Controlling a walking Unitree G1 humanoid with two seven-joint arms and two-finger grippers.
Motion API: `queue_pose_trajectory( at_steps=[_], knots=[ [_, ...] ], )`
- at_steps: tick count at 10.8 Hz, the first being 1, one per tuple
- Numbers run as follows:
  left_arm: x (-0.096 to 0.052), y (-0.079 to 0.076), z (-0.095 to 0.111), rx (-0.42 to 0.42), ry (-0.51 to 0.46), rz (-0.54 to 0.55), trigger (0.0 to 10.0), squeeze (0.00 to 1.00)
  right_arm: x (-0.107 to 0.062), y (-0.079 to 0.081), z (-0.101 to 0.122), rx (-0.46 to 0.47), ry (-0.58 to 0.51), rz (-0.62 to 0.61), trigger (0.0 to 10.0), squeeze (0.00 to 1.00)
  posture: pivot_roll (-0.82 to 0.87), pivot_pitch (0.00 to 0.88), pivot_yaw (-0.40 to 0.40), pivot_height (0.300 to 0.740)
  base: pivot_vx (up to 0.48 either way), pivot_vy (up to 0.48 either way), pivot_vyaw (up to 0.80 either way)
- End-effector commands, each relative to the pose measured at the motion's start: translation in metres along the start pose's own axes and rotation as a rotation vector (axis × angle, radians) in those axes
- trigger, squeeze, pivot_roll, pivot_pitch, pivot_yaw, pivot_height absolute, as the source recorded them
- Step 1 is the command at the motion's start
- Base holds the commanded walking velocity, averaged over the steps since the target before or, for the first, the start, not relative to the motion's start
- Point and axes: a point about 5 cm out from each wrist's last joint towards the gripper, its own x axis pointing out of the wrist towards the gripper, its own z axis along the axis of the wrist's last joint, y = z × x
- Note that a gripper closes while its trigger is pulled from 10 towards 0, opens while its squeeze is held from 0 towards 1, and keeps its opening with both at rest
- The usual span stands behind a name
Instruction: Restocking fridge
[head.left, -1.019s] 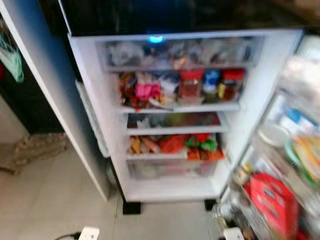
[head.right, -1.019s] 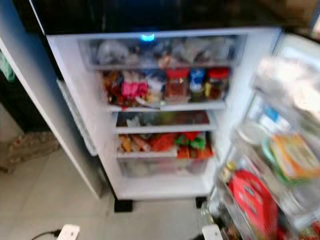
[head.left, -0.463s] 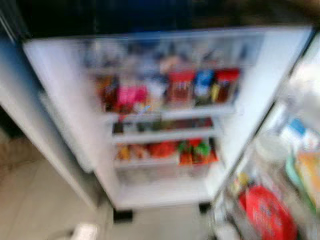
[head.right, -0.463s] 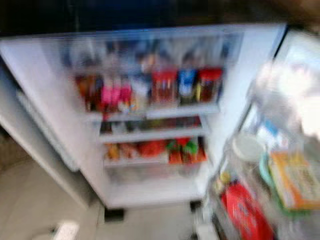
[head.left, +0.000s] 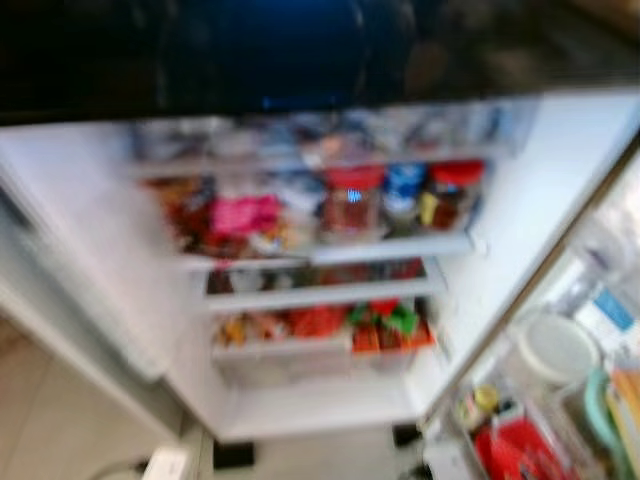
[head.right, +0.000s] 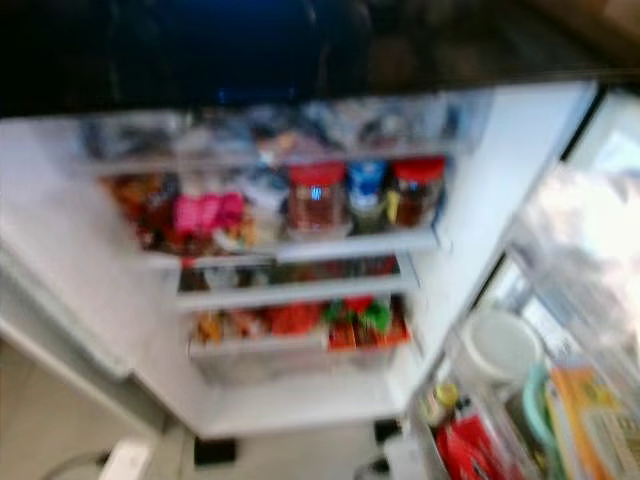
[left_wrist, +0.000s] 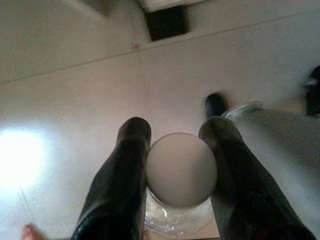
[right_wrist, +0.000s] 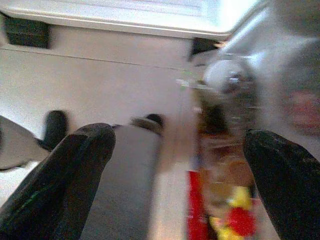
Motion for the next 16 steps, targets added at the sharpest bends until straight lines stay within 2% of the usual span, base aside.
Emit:
queue_pose_trajectory(
  at_steps=[1, 7, 16],
  knots=[
    [-0.0021, 0.0057, -0.0118, 0.003, 0.043, 0.005, 10.0, 0.00, 0.0007, 0.0042, 0.0012, -0.014, -0.001, 0.008, 10.0, 0.00, 0.02, 0.078, -0.010, 0.740, 0.000, 0.000, 0.00],
    [-0.0020, 0.0063, -0.0093, 0.029, 0.034, 0.008, 10.0, 0.00, 0.0009, 0.0039, 0.0026, -0.026, 0.001, 0.011, 10.0, 0.00, 0.02, 0.074, -0.011, 0.740, 0.000, 0.000, 0.00],
    [-0.0016, 0.0065, -0.0065, 0.016, 0.022, 0.020, 10.0, 0.00, 0.0013, 0.0033, 0.0054, -0.037, -0.001, 0.012, 10.0, 0.00, 0.02, 0.067, -0.016, 0.740, 0.000, -0.320, 0.00]
  ],
)
